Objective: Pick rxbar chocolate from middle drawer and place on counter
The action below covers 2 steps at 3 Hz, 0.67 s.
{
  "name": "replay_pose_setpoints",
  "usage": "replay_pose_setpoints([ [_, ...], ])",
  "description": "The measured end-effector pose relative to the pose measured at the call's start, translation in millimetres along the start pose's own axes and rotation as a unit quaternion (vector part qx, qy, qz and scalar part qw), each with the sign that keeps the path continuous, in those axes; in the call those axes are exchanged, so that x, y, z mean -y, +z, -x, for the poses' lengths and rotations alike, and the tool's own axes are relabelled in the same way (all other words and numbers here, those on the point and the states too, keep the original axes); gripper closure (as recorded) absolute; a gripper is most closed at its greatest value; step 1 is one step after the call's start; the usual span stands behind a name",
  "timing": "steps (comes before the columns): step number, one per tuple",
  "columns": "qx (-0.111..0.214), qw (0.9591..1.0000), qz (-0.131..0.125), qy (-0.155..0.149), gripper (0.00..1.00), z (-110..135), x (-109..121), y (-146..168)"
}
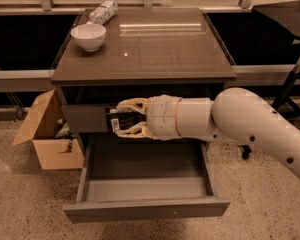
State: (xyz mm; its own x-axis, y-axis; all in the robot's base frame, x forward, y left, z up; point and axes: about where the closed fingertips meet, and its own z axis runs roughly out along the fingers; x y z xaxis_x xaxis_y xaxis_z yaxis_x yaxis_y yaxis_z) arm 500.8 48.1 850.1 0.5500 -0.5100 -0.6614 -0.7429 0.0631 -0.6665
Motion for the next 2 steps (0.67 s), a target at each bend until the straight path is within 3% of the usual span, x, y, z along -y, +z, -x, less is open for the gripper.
replay_pose_setpoints([
  [1, 0.000, 1.0000, -0.001, 0.001, 1.00, -1, 2, -1],
  [2, 0.007, 0.9997, -0.021, 0.012, 1.00, -11, 30, -14],
])
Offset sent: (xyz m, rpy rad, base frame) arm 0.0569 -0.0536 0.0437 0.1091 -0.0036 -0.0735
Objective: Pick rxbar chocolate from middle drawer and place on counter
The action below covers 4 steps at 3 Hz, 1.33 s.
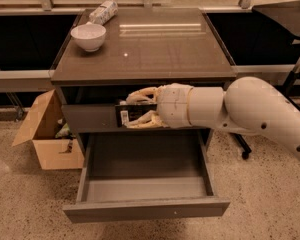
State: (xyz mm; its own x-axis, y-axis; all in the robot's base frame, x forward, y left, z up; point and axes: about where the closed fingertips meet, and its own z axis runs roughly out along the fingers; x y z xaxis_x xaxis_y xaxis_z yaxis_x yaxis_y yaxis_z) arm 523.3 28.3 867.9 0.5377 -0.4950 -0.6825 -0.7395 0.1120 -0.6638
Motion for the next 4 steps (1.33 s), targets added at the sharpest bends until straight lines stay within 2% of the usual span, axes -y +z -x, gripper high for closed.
replay_pose_setpoints([
  [1, 0.011, 0.9996, -0.021, 0.017, 1.00, -18, 43, -21],
  [2, 0.029, 0.9975, -0.043, 0.047, 1.00, -54, 104, -46],
  [3, 0.037, 0.9935, -0.085, 0.066, 1.00, -84, 170, -79],
  [4, 0.037, 0.9935, -0.085, 0.066, 1.00, -84, 170, -79],
])
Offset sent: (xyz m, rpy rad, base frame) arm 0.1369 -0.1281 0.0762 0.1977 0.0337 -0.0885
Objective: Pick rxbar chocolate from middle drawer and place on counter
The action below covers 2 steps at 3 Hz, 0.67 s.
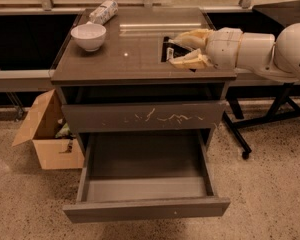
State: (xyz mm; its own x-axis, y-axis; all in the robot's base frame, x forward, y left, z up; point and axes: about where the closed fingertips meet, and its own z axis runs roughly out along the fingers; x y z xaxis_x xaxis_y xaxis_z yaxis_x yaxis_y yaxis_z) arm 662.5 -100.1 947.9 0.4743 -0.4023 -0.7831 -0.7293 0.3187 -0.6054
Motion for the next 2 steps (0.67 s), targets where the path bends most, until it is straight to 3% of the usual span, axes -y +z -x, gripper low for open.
replay_pose_setpoints([
  [1, 0.005, 0.9999, -0.003, 0.015, 1.00, -5, 14, 0],
  [2, 0.004, 0.9987, 0.010, 0.049, 1.00, -28, 31, 9],
])
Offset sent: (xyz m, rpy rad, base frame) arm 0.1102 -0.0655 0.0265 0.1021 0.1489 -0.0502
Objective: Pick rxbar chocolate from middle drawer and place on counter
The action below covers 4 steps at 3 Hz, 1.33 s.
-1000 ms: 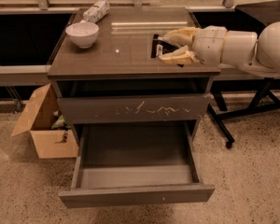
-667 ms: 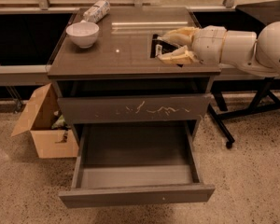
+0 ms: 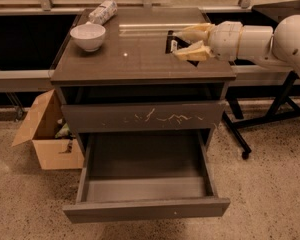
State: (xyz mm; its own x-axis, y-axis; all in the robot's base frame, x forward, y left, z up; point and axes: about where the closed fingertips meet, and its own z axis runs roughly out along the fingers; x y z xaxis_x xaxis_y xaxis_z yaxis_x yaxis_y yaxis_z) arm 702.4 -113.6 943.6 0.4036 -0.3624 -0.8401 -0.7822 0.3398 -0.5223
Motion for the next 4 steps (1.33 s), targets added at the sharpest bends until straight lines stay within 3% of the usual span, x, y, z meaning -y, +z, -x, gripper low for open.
replay_pose_setpoints([
  [1, -0.016, 0.9991, 0.018, 0.036, 1.00, -27, 25, 14],
  [2, -0.039, 0.9978, 0.018, 0.051, 1.00, -43, 57, 20],
  [3, -0.064, 0.9966, -0.004, 0.052, 1.00, -50, 88, 15],
  [4, -0.090, 0.9935, -0.033, 0.061, 0.83, -63, 112, 10],
])
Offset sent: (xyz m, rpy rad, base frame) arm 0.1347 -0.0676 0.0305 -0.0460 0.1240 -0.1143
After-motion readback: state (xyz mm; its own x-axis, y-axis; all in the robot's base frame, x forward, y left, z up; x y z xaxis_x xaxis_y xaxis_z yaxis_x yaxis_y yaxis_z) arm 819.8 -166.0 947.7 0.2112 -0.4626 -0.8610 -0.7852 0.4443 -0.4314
